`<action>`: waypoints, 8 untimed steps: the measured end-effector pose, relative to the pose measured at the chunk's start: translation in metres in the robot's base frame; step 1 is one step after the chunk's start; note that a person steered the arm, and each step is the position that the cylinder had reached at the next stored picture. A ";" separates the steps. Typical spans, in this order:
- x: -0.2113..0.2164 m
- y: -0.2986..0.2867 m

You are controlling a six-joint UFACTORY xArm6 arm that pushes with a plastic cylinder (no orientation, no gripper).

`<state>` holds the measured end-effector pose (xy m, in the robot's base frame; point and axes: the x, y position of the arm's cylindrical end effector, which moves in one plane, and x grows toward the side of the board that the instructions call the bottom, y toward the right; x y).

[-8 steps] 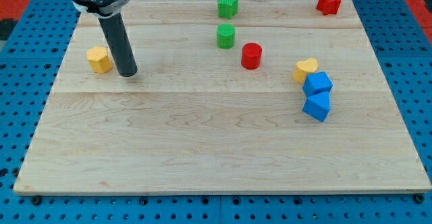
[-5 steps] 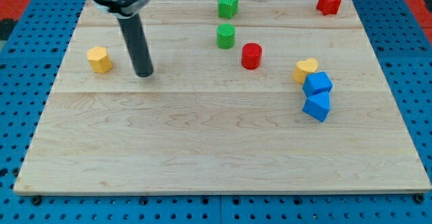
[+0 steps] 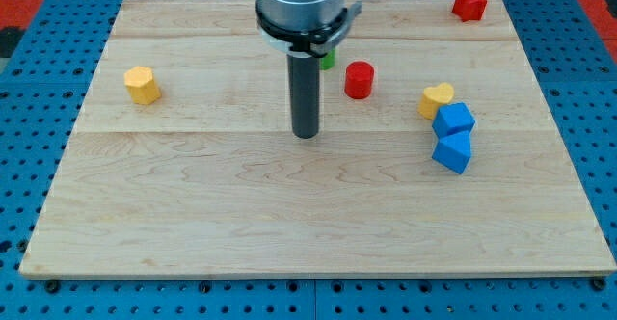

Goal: Move your arm to the left of the blue cube

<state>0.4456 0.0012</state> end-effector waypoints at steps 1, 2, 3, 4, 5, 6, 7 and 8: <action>0.001 0.015; 0.001 0.029; 0.001 0.049; 0.001 0.070; 0.002 0.091; 0.008 0.109; 0.010 0.123; 0.010 0.137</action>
